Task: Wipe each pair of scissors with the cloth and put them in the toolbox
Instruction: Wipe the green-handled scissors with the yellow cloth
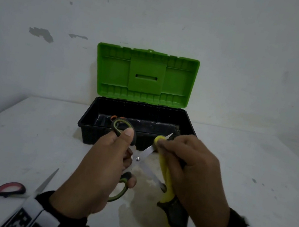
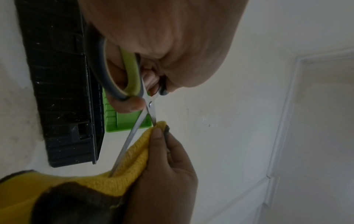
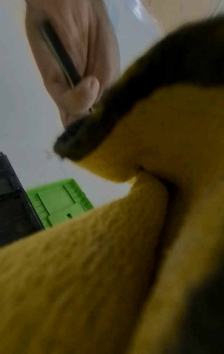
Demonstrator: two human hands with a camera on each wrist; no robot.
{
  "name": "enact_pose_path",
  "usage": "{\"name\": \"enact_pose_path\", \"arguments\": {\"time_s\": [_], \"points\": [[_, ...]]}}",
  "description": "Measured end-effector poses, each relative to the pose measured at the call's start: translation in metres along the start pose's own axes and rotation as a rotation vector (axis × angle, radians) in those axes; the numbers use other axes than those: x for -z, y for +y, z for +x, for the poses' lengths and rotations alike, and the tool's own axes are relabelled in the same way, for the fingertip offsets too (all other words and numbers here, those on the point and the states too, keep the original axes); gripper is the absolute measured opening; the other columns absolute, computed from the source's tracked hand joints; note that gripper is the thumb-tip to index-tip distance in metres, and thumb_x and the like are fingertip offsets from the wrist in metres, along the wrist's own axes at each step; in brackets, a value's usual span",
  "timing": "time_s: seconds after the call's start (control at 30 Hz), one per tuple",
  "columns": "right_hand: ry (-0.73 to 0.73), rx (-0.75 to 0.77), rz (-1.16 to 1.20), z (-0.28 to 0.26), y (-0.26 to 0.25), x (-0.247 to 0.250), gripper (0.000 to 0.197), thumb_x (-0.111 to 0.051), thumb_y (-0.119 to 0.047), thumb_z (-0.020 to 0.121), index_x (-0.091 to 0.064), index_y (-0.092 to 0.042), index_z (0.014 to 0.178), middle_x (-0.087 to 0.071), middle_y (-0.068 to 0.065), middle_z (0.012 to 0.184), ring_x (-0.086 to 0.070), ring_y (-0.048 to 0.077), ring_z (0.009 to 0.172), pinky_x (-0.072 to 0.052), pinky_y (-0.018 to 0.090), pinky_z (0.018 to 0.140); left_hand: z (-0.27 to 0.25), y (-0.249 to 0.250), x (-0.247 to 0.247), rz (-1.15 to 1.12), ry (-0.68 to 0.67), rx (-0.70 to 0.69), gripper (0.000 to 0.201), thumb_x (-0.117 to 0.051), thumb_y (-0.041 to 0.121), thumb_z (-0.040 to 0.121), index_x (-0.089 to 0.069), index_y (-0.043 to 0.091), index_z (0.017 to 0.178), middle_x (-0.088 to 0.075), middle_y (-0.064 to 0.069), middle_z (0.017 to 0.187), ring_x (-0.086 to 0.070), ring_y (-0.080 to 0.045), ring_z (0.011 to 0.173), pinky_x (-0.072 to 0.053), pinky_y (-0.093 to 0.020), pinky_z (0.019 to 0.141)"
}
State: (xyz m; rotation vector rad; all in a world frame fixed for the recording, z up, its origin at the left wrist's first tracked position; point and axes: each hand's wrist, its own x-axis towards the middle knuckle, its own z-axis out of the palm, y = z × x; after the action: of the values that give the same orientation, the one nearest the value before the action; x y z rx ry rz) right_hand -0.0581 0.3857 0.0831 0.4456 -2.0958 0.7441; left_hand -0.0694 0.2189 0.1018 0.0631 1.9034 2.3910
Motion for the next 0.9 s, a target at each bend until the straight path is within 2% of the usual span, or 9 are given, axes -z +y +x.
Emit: {"name": "enact_pose_path", "arguments": {"time_s": [0.07, 0.27, 0.37, 0.5, 0.63, 0.7, 0.77, 0.83, 0.9], "points": [[0.049, -0.039, 0.006, 0.005, 0.005, 0.001, 0.013, -0.068, -0.020, 0.087, -0.077, -0.015, 0.093, -0.064, -0.001, 0.078, -0.060, 0.012, 0.071, -0.048, 0.026, 0.063, 0.000, -0.001, 0.000, -0.003, 0.010, 0.008, 0.032, -0.048, 0.037, 0.098, -0.051, 0.014, 0.076, -0.028, 0.005, 0.056, -0.029, -0.011, 0.048, -0.041, -0.030, 0.046], [-0.014, -0.016, 0.018, -0.002, -0.003, -0.005, 0.012, -0.069, -0.015, 0.087, -0.077, -0.014, 0.096, -0.067, -0.002, 0.081, -0.060, 0.008, 0.074, -0.049, 0.020, 0.068, -0.001, 0.000, 0.004, -0.011, 0.006, -0.005, 0.034, -0.047, 0.034, 0.099, -0.047, 0.014, 0.072, -0.026, 0.006, 0.054, -0.027, -0.010, 0.044, -0.040, -0.029, 0.044], [0.070, -0.109, 0.011, 0.008, 0.011, 0.002, 0.011, -0.073, -0.013, 0.085, -0.078, -0.015, 0.094, -0.071, -0.003, 0.082, -0.061, 0.003, 0.075, -0.047, 0.010, 0.072, -0.003, -0.002, 0.002, -0.032, 0.004, 0.009, 0.033, -0.047, 0.035, 0.099, -0.047, 0.012, 0.074, -0.025, 0.003, 0.056, -0.026, -0.011, 0.045, -0.041, -0.028, 0.044], [0.078, -0.197, 0.006, 0.012, 0.018, 0.011, 0.011, -0.070, -0.018, 0.087, -0.078, -0.021, 0.096, -0.071, -0.010, 0.084, -0.061, -0.001, 0.080, -0.044, 0.004, 0.076, -0.001, -0.001, 0.002, -0.021, 0.032, -0.023, 0.036, -0.046, 0.037, 0.099, -0.050, 0.006, 0.080, -0.027, -0.001, 0.058, -0.029, -0.014, 0.046, -0.044, -0.030, 0.045], [0.050, -0.133, 0.054, 0.012, 0.005, 0.018, 0.012, -0.071, -0.017, 0.087, -0.077, -0.021, 0.097, -0.068, -0.007, 0.086, -0.061, 0.002, 0.080, -0.047, 0.011, 0.073, 0.000, -0.001, 0.001, 0.049, 0.065, -0.083, 0.034, -0.047, 0.038, 0.097, -0.057, 0.010, 0.082, -0.032, 0.002, 0.058, -0.033, -0.011, 0.047, -0.047, -0.031, 0.047], [-0.033, -0.009, 0.016, 0.008, -0.008, 0.010, 0.014, -0.066, -0.021, 0.090, -0.077, -0.018, 0.099, -0.066, -0.003, 0.086, -0.061, 0.009, 0.076, -0.050, 0.021, 0.068, -0.001, -0.003, -0.002, 0.091, 0.036, -0.127, 0.029, -0.046, 0.039, 0.097, -0.059, 0.015, 0.085, -0.033, 0.006, 0.053, -0.036, -0.009, 0.044, -0.048, -0.029, 0.048], [-0.113, 0.093, -0.064, 0.003, -0.016, -0.001, 0.024, -0.057, -0.026, 0.091, -0.076, -0.017, 0.103, -0.066, 0.001, 0.087, -0.061, 0.019, 0.072, -0.052, 0.032, 0.061, -0.004, -0.005, -0.005, 0.199, 0.010, -0.214, 0.027, -0.044, 0.041, 0.097, -0.058, 0.020, 0.087, -0.040, 0.009, 0.050, -0.044, -0.010, 0.040, -0.049, -0.028, 0.047], [-0.110, 0.093, -0.116, 0.003, -0.015, -0.005, 0.028, -0.052, -0.028, 0.091, -0.075, -0.018, 0.105, -0.065, 0.002, 0.086, -0.060, 0.023, 0.068, -0.052, 0.037, 0.057, -0.007, -0.006, -0.007, 0.320, 0.027, -0.324, 0.032, -0.041, 0.045, 0.095, -0.057, 0.019, 0.085, -0.046, 0.006, 0.052, -0.053, -0.014, 0.042, -0.050, -0.025, 0.045], [-0.056, 0.061, -0.143, 0.004, -0.010, -0.005, 0.024, -0.056, -0.026, 0.091, -0.075, -0.020, 0.104, -0.064, 0.001, 0.084, -0.060, 0.022, 0.067, -0.051, 0.037, 0.057, -0.009, -0.007, -0.007, 0.371, 0.047, -0.405, 0.036, -0.038, 0.049, 0.091, -0.056, 0.019, 0.082, -0.049, 0.008, 0.051, -0.053, -0.014, 0.042, -0.050, -0.026, 0.045]]}}
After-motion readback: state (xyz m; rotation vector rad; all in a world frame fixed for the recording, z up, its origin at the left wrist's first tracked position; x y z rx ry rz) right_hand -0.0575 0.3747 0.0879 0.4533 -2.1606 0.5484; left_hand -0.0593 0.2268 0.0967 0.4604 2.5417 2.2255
